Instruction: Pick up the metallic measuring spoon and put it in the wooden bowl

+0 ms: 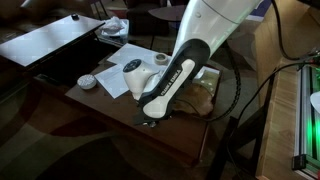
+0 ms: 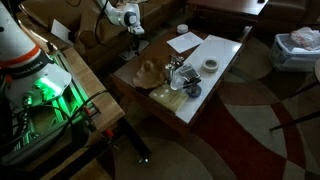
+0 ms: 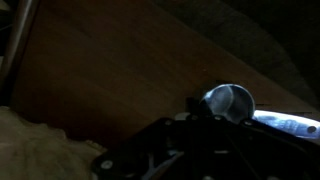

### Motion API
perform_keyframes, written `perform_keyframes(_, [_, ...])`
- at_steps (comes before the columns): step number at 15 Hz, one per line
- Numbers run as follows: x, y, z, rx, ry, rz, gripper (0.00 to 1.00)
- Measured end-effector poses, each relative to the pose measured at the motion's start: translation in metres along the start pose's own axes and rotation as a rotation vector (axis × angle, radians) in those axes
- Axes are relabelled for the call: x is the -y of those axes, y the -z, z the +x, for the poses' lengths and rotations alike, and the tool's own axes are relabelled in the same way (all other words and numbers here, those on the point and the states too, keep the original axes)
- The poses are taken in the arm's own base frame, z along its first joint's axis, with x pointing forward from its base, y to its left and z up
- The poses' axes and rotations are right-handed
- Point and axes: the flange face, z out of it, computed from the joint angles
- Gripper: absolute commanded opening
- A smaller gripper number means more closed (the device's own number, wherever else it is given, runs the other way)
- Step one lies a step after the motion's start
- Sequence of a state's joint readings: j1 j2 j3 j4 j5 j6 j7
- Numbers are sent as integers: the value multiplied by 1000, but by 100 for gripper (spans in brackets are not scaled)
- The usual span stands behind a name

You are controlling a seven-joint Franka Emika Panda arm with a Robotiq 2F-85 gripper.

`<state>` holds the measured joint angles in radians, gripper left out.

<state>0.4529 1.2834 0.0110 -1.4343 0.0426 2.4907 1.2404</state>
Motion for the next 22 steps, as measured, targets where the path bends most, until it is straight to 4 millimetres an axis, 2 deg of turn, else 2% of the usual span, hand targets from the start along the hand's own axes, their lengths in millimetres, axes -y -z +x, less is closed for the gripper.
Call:
perform_keyframes(2, [3,35,-2,36,-20,109,1])
perform_keyframes(5, [-4,87,-3,98,5,240,4])
perform_keyframes(6, [-8,98,-5,107,14,253,1])
perform_keyframes(8, [-12,105,-8,111,17,255,1])
perform_keyframes(9, [-11,106,-4,105,-7,265,1])
perform_keyframes(11, [-12,111,21,77,-99,306,1])
perform_keyframes(13, [-21,114,63,39,-194,336,1])
perform_keyframes(16, [-52,112,135,-38,-337,341,1])
perform_keyframes(18, [-79,99,172,-101,-419,297,1])
perform_keyframes(19, [-93,89,185,-125,-438,265,1])
perform_keyframes(20, [-105,76,193,-138,-447,232,1])
perform_keyframes(22, [-124,47,197,-120,-421,181,1])
